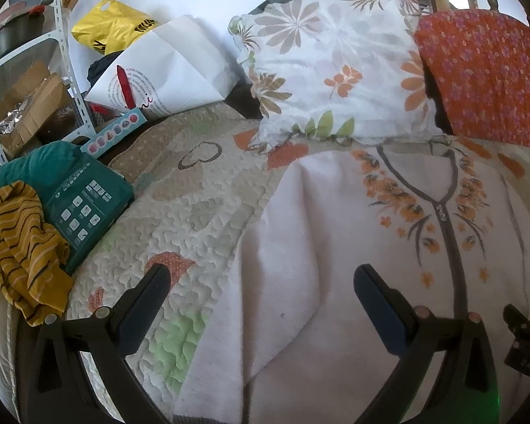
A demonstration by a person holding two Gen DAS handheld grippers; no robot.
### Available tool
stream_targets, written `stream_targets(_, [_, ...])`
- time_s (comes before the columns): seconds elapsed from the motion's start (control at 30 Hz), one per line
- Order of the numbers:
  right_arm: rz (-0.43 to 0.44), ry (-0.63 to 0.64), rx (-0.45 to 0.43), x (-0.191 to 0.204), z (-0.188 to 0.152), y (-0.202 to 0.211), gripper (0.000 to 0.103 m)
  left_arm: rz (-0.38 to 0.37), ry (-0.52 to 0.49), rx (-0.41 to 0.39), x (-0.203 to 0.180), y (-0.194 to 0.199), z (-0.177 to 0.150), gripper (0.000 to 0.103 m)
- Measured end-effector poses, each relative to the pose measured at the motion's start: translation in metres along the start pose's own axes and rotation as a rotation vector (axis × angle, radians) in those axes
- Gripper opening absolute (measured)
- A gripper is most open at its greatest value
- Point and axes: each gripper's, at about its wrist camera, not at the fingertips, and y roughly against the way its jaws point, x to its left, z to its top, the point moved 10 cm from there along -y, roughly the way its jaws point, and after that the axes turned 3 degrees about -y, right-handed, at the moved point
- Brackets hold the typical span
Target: Fold small clothes
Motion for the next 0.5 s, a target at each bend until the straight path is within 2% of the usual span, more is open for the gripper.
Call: stream_targets(0.5, [0.000, 0.000, 0.010, -0.0011, -0.0002, 0.0009, 0.099, -0.002, -0.031, 0.022, 0.0008, -0.0086, -0.0055, 0.103])
